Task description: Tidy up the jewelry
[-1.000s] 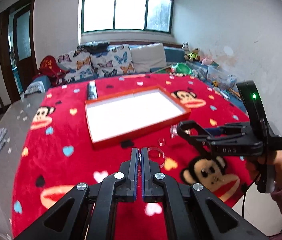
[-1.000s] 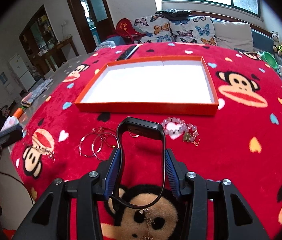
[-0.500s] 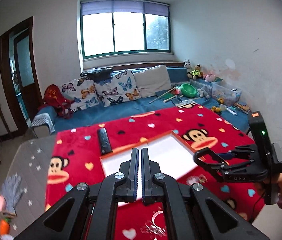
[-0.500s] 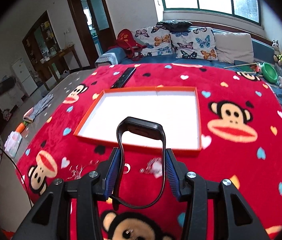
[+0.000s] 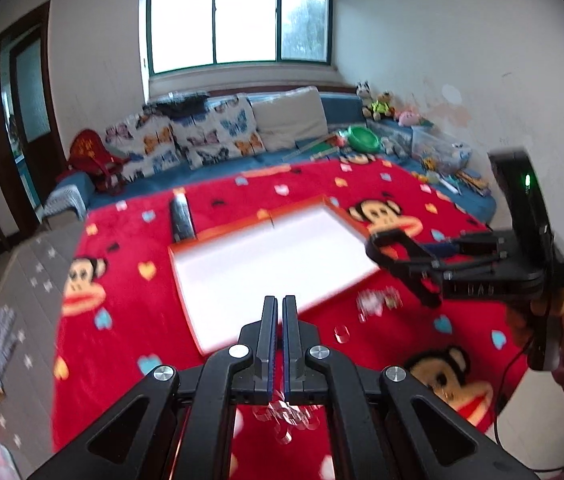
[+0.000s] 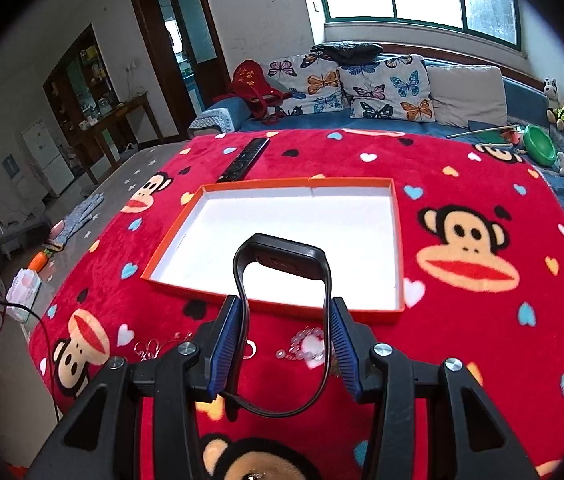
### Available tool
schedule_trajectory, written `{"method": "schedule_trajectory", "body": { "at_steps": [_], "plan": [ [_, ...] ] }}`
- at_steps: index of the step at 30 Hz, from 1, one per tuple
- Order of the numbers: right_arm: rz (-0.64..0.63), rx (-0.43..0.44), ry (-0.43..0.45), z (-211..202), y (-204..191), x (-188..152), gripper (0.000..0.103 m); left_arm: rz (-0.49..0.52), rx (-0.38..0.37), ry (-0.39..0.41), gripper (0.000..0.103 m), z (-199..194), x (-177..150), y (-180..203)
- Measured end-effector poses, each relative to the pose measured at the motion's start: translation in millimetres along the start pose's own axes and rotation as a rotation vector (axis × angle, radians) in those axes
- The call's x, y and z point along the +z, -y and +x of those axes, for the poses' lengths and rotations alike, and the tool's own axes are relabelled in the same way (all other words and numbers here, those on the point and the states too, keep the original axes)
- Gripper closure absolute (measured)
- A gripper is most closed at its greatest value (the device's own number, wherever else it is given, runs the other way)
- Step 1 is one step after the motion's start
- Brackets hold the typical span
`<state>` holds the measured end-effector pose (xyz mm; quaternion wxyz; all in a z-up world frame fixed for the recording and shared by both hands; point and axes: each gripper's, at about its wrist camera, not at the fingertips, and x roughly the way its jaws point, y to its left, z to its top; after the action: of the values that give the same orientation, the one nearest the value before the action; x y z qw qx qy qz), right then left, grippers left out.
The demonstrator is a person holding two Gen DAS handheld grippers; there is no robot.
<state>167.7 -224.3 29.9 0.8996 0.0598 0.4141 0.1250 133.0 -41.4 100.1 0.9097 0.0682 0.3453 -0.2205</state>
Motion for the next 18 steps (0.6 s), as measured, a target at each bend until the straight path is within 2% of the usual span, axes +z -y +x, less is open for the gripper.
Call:
{"method": "schedule_trajectory", "body": {
  "at_steps": [7, 11, 18],
  "plan": [
    [-0.008, 0.024, -0.001, -2, -11, -18, 0.054, -0.041, -0.037, -0.109, 0.102, 27, -58, 12],
    [0.005, 0.045, -0.007, -1, -15, -27, 0.054, -0.039, -0.019, -0.157, 0.102, 44, -87, 13],
    [0.027, 0.061, -0.026, 4, -14, -39, 0.054, -0.075, -0.02, -0.214, 0.1, 62, -115, 3]
  ]
}}
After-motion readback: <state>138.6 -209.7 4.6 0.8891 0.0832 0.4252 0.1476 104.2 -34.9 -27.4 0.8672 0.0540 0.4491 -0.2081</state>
